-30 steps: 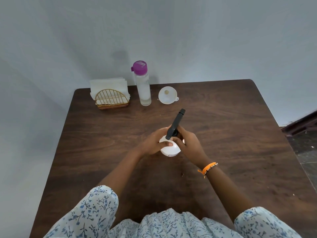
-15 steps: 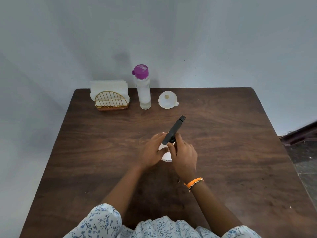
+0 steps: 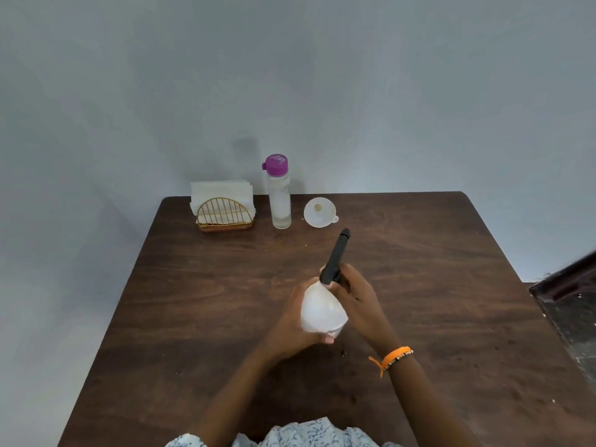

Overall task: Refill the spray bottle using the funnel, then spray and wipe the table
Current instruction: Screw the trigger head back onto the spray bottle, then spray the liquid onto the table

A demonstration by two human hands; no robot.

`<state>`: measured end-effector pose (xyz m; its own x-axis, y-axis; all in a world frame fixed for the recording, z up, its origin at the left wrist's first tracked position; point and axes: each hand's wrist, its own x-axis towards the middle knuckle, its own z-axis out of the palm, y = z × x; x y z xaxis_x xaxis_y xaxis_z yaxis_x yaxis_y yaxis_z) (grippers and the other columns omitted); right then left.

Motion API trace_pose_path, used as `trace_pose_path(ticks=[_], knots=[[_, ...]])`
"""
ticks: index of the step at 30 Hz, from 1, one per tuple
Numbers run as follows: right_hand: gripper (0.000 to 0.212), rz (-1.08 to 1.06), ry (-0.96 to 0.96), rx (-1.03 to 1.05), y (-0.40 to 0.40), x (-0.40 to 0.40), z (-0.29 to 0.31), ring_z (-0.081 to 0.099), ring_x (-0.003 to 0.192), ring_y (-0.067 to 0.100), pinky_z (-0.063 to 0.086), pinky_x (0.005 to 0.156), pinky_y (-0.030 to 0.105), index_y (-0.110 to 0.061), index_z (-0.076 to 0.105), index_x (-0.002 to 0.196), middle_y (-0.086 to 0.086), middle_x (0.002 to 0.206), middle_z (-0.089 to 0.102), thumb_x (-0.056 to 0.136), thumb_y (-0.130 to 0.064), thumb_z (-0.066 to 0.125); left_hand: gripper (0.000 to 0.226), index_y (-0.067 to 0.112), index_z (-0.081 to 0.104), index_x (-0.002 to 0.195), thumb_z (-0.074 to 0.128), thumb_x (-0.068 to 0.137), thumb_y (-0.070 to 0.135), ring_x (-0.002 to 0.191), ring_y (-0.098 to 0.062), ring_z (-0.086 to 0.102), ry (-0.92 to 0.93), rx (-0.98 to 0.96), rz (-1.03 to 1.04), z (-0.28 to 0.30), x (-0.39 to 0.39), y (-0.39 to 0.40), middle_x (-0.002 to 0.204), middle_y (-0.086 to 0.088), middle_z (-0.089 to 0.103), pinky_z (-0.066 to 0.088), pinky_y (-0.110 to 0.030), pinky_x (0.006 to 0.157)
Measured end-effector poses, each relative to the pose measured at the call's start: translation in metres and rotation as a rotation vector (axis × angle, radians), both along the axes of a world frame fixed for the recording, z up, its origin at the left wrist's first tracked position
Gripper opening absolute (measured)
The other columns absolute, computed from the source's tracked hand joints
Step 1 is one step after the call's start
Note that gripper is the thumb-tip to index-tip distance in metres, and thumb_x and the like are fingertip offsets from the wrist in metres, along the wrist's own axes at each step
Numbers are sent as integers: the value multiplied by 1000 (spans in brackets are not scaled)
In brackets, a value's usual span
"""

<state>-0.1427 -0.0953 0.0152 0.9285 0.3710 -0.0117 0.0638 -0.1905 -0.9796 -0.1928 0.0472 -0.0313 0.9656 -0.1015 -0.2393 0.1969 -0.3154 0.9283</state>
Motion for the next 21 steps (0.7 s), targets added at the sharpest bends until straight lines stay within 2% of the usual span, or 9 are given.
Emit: trace_pose_path(ticks=[3,5,7,9,11,14,16,18,21], knots=[[20,148,116,205,-1,-6,9,56,81,18,48,66,30,-11,56,100,5,90,59,92,-29,51,97,38,25,132,85,55,38,126,2,38,-43,-27,-8,0,-17,9,138,21,32,37,-13,101],[23,136,178,286,3,-12,10,55,81,20,48,67,31,-7,54,104,7,89,57,94,-28,50,93,37,29,129,86,56,34,122,3,39,-84,20,58,6,-27,8,133,24,35,40,-14,98],[26,-4,177,288,12,-17,6,57,89,23,51,75,35,-16,51,112,6,97,59,91,-31,54,89,34,33,126,88,56,28,115,12,39,-155,78,178,12,-35,3,125,23,38,39,-6,90],[40,-175,179,211,22,-19,0,57,99,21,49,84,38,-24,42,118,5,108,57,84,-36,61,91,25,36,129,89,55,26,112,16,39,-207,131,255,14,-42,-4,122,20,40,36,-2,88],[47,-289,208,151,32,-18,-2,56,98,13,46,84,34,-25,40,117,0,105,57,81,-29,69,95,21,37,132,89,53,30,114,7,40,-209,183,285,14,-48,-10,124,15,41,36,-11,95],[29,-349,244,127,41,-11,-7,64,90,19,52,85,44,-15,59,102,3,91,66,77,-24,73,95,30,38,127,83,46,48,114,1,40,-179,228,299,11,-54,-11,123,15,40,39,-21,94],[13,-330,283,166,45,-7,-11,66,84,22,55,84,46,-11,65,87,5,81,67,79,-18,71,89,30,39,123,83,48,48,110,0,42,-162,259,265,10,-57,-4,120,14,41,40,-20,91],[7,-240,313,206,47,-3,-15,66,87,25,55,81,44,-11,65,87,7,84,67,82,-9,68,80,33,42,118,86,52,43,105,0,47,-127,213,234,9,-59,8,117,14,44,45,-21,86],[24,-84,450,302,55,5,-22,64,96,22,55,81,42,-8,63,104,10,99,66,82,2,63,63,32,48,115,82,63,36,101,-1,53,-36,93,179,5,-63,32,116,14,50,49,-19,78]])
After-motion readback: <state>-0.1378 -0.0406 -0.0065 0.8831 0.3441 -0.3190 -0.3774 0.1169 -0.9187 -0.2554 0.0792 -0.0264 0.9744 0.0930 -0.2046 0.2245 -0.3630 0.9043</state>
